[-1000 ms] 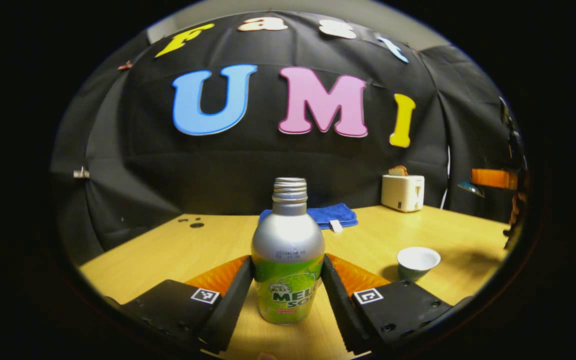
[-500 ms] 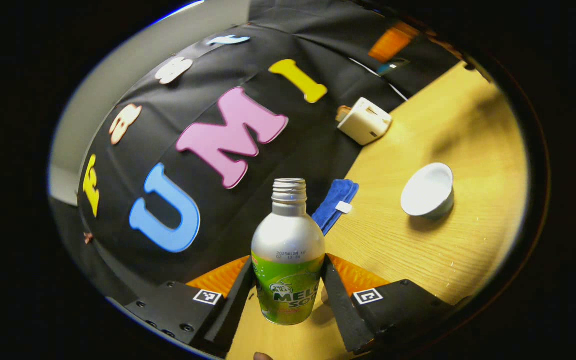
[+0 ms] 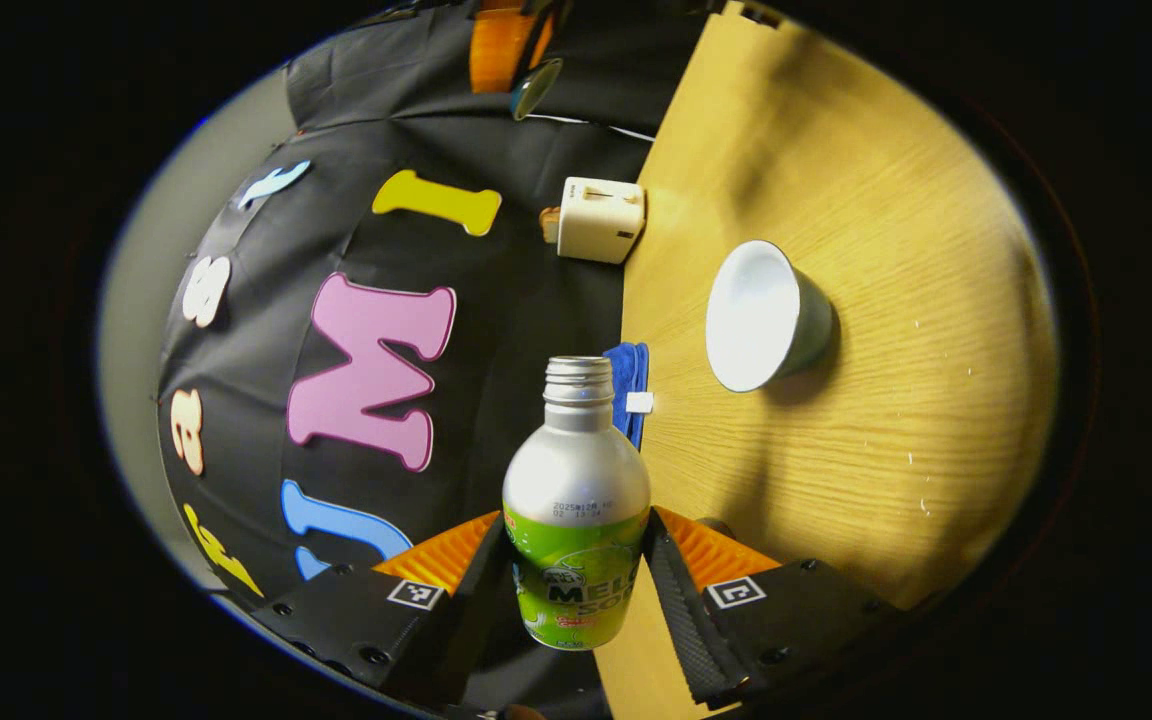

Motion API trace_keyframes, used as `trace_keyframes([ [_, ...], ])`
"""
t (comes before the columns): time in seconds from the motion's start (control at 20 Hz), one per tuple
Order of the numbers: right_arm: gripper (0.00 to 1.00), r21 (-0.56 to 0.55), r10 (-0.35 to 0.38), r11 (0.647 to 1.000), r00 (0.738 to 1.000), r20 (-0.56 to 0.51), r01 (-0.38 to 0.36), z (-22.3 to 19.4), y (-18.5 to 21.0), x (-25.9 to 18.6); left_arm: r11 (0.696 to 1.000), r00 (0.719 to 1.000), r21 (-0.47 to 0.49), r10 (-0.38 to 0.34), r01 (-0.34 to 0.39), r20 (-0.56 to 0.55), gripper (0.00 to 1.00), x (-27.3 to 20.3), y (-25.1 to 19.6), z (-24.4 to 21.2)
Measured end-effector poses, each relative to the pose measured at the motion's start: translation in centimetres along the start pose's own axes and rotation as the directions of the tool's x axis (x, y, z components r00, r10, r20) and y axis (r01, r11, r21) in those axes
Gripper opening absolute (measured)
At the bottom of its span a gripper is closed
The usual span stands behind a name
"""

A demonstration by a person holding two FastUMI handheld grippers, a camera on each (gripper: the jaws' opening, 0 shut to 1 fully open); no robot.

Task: Open the teacup lid with one hand, grasp the water bottle and pour water into the teacup with the other hand; after pouring, place the water bottle on the coaster and then close the teacup lid.

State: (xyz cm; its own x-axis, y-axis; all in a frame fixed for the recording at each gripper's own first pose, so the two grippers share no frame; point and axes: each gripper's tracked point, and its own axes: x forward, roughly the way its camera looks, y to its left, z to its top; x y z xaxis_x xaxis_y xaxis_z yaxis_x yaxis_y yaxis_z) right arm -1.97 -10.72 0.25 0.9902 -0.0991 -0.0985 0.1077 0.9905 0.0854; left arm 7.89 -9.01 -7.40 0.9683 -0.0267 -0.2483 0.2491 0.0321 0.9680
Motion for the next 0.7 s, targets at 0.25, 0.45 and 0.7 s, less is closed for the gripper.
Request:
trace_keyframes([
  [0.25,0.32,-0.001,-0.002,1.0,1.0,-0.002,0.002,0.0,0.0,0.1,0.986,1.0,0.166,-0.009,0.006,0.014,0.8,0.6,0.2,0.0],
  [0.45,0.32,-0.011,-0.003,1.0,1.0,0.001,0.003,0.2,0.1,-0.1,0.967,1.0,0.256,-0.005,-0.002,0.028,0.81,0.9,0.7,0.1],
  [0.7,0.32,-0.013,-0.006,1.0,1.0,0.001,0.006,0.1,-0.1,-0.1,0.939,1.0,0.344,-0.02,0.012,0.019,0.81,2.1,1.3,-0.1],
])
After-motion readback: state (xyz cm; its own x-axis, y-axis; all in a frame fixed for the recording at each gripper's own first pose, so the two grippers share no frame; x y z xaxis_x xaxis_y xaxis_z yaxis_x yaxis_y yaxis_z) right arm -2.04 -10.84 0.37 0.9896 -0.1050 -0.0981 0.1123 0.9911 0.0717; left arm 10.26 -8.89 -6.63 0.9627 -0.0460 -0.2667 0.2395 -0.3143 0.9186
